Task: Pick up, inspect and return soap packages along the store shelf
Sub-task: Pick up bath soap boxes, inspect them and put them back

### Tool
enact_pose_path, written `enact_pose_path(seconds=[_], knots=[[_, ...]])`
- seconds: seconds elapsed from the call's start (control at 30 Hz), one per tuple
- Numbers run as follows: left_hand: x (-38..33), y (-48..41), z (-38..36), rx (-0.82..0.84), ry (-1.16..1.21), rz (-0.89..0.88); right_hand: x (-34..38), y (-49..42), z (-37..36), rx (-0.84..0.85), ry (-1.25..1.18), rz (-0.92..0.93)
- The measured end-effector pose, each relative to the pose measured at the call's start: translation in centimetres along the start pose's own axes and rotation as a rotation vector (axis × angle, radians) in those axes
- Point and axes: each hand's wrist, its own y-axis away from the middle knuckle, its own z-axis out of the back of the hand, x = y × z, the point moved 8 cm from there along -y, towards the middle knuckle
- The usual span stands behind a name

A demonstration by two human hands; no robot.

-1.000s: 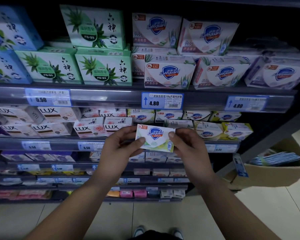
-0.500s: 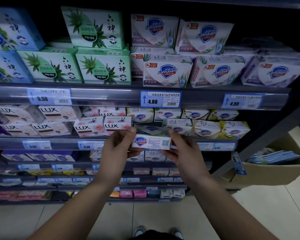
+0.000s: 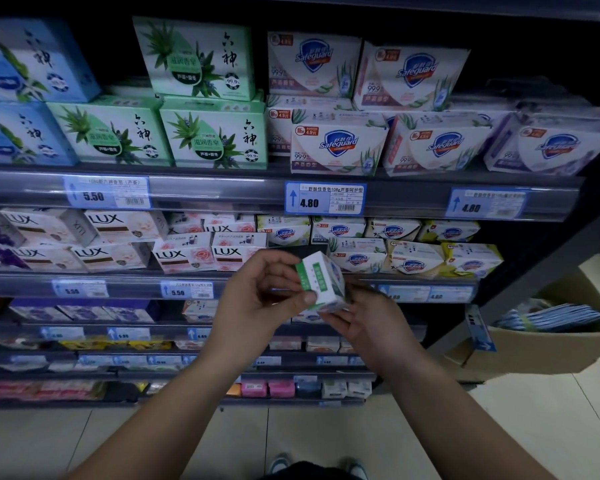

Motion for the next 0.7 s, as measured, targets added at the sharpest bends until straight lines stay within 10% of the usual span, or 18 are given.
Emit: enact_pose_path(seconds=[0.7], knots=[[6.6, 0.0, 0.8, -0.139, 0.3, 0.281, 4.5, 2.4, -2.4, 0.28, 0.233, 0.54]])
